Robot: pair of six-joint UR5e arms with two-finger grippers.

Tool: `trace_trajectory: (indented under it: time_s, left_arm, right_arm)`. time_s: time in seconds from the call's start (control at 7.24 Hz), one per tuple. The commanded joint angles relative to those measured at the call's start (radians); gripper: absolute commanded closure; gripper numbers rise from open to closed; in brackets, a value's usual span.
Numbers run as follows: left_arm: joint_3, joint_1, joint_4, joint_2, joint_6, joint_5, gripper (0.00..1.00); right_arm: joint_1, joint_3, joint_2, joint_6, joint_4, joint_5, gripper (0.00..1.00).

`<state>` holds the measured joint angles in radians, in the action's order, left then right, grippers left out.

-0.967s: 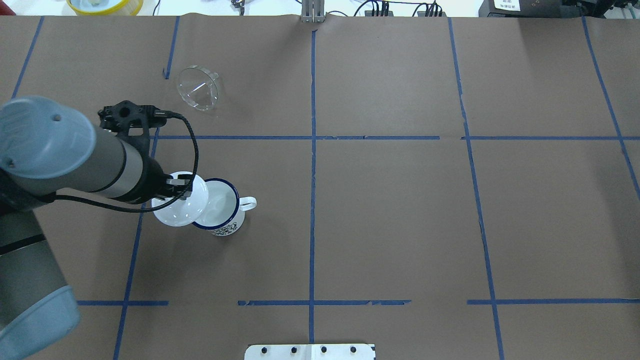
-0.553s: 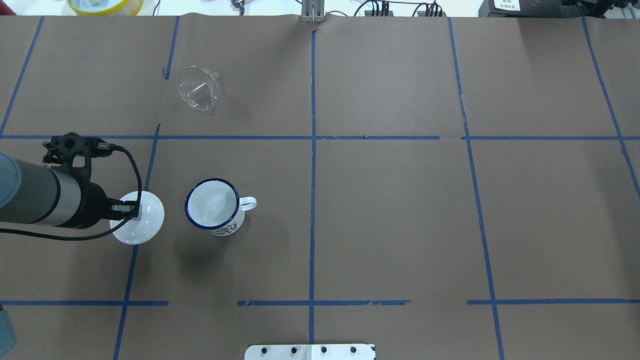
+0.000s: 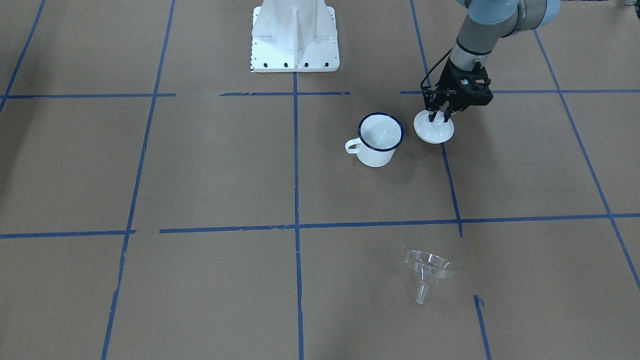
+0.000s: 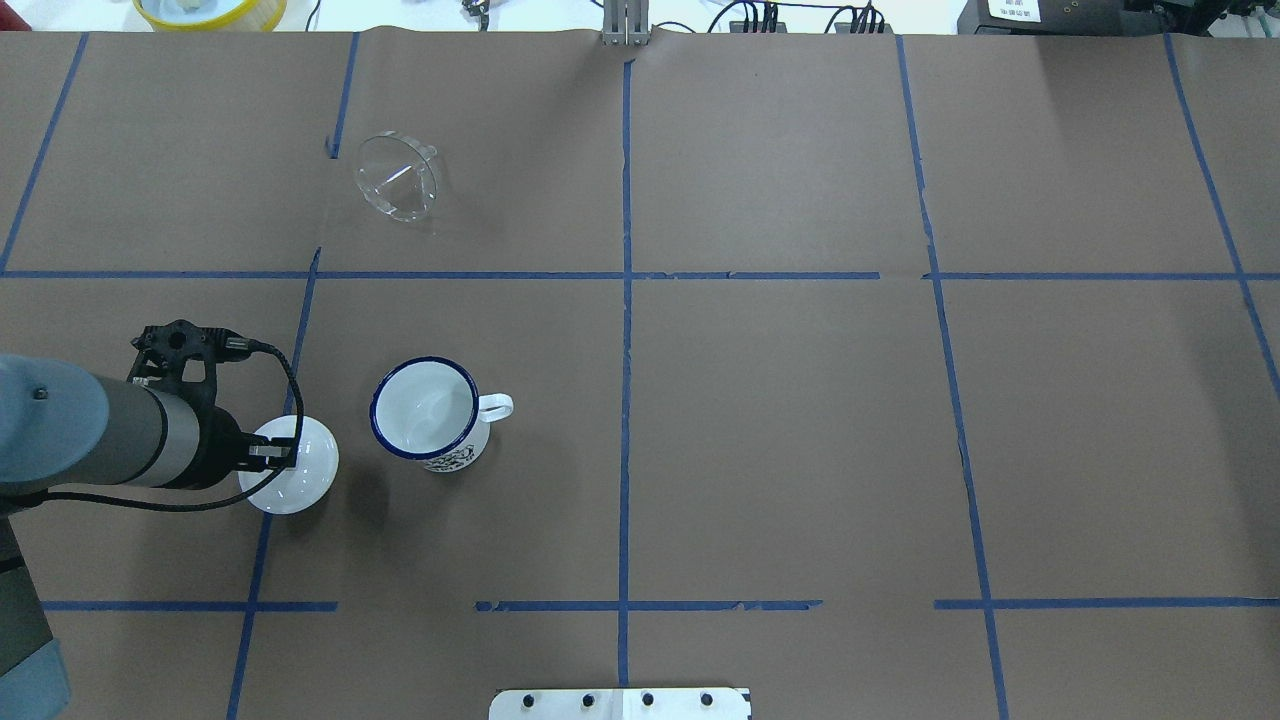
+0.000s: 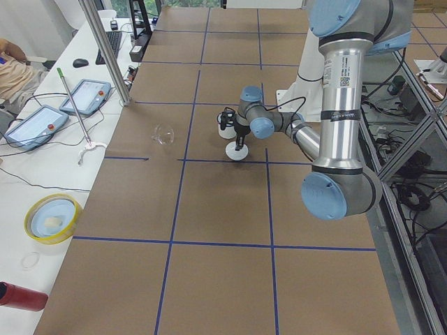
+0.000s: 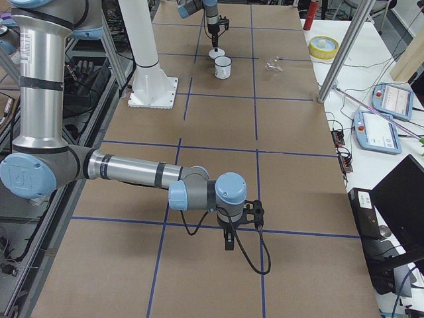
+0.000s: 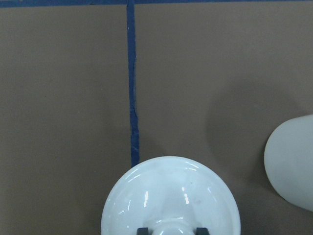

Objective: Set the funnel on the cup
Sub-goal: 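Lift the lid off the mug and set it down beside the mug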

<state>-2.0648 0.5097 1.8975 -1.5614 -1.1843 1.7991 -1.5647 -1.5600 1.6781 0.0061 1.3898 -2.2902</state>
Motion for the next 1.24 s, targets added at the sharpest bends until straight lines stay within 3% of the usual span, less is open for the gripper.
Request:
trace_trajectory:
  time_s: [0.0, 0.14, 0.41, 0.55, 0.69, 0.97, 1.11]
  left_arm:
    - [0.009, -0.034, 0.002, -0.009, -0.023, -0.004, 1.0]
    - [0.018, -0.036, 0.002, -0.017, -0.023, -0.006, 1.0]
    - [0.038, -0.036, 0.002, -0.035, -0.023, -0.006, 0.71]
    - [0.038, -0.036, 0.002, -0.036, -0.023, -0.009, 0.14]
    - [0.035, -0.036, 0.0, -0.036, -0.024, -0.03, 0.0]
    - [-0.006, -0.016, 0.0, -0.034, -0.02, -0.026, 0.0]
    - [-0.077, 0.025, 0.0, -0.04, -0.026, -0.018, 0.0]
  right_arm:
    - [0.0, 0.0, 0.0, 0.0, 0.0, 0.0, 0.0]
    - [0.0, 0.0, 0.0, 0.0, 0.0, 0.0, 0.0]
    - [0.0, 0.0, 0.0, 0.0, 0.0, 0.0, 0.0]
    - [0.0, 0.0, 0.0, 0.0, 0.0, 0.0, 0.0]
    - [0.0, 0.0, 0.0, 0.0, 0.0, 0.0, 0.0]
    - [0.0, 0.0, 0.0, 0.0, 0.0, 0.0, 0.0]
    - [0.0, 0.0, 0.0, 0.0, 0.0, 0.0, 0.0]
